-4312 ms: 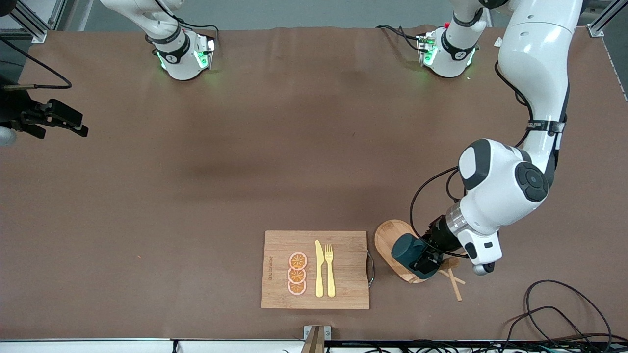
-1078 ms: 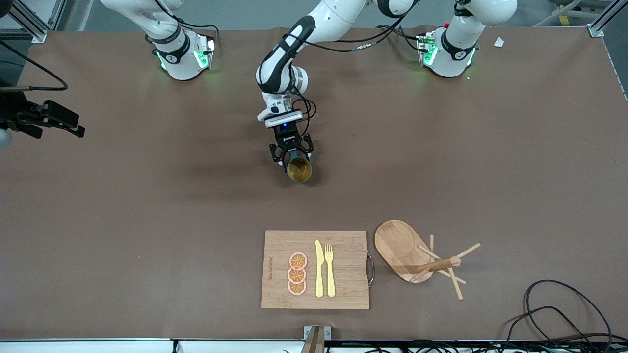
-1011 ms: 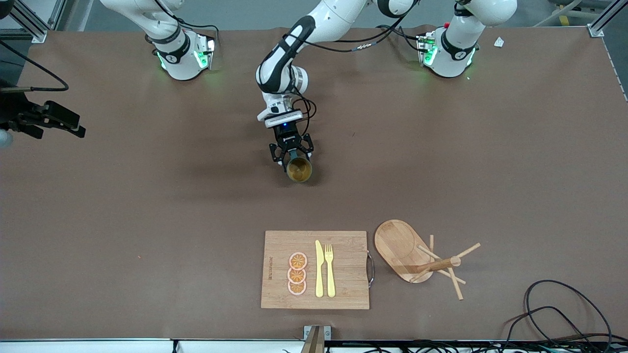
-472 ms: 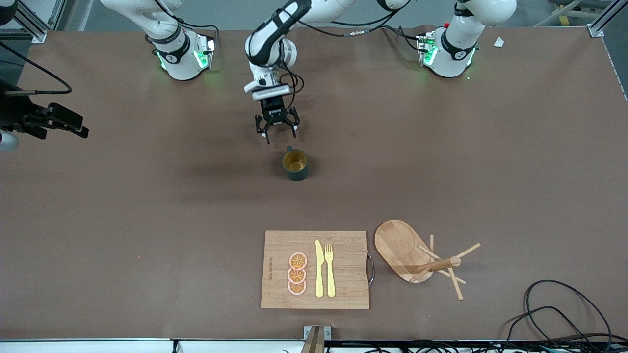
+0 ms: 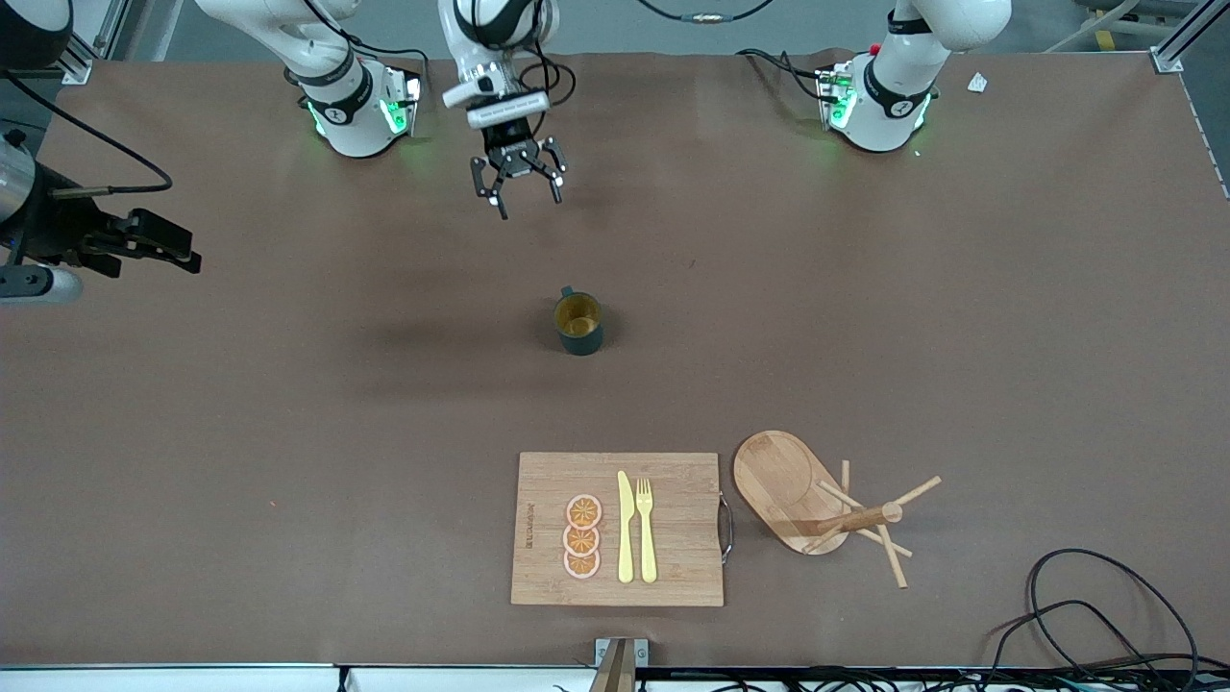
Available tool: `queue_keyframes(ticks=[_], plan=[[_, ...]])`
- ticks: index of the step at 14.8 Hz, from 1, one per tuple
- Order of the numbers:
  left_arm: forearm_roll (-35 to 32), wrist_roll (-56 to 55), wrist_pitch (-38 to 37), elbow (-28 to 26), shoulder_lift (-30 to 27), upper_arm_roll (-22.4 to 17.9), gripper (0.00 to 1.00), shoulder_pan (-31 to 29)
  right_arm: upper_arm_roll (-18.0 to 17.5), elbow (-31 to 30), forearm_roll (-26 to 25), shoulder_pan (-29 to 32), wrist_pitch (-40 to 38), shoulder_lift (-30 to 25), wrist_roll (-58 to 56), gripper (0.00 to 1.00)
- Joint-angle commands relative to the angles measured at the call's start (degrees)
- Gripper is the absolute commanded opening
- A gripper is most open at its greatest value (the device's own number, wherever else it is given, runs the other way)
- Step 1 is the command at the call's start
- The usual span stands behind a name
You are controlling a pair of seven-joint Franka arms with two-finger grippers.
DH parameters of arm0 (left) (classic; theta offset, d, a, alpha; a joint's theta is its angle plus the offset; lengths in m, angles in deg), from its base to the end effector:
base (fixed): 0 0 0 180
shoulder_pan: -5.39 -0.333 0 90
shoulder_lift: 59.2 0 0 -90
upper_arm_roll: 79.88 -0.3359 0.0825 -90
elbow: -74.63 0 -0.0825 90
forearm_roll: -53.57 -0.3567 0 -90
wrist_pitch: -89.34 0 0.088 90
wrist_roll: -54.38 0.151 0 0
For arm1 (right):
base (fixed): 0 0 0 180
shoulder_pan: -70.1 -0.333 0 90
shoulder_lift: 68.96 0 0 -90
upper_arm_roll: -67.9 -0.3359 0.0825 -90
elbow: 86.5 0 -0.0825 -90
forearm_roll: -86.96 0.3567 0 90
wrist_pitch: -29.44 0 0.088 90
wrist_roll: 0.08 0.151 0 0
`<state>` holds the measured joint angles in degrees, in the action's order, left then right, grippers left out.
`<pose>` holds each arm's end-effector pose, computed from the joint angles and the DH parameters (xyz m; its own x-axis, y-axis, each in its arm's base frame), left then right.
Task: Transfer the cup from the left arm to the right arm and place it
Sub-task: 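Carry the mug toward the right gripper and lower it to the table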
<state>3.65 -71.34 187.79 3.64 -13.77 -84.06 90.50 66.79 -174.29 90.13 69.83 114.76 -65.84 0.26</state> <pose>0.2020 -0.6911 0.3043 0.5066 0.3385 0.7930 0.4054 -0.9052 0.1274 0.5311 0.0212 0.5821 0.9950 0.0226 -0.0976 0.0172 -0.9983 -0.0558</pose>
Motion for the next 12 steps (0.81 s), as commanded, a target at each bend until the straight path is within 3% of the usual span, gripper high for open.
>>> queue_keyframes(ticks=[1,5,12], plan=[[6.48,8.97,-0.01,-2.22,-9.81,0.32,1.00,-4.85,0.06,-5.43,-0.18,-0.86,1.15,-1.44,0.63,1.00],[14.49,24.43,-0.01,-2.22,-19.23,0.32,1.00,-15.30,-0.20,-17.48,0.87,-3.58,15.55,-5.93,3.95,1.00],[27.93,53.18,0.07,-1.96,-26.18,0.49,1.00,-36.66,-0.11,-29.09,1.75,-16.93,33.39,-5.58,24.08,1.00]])
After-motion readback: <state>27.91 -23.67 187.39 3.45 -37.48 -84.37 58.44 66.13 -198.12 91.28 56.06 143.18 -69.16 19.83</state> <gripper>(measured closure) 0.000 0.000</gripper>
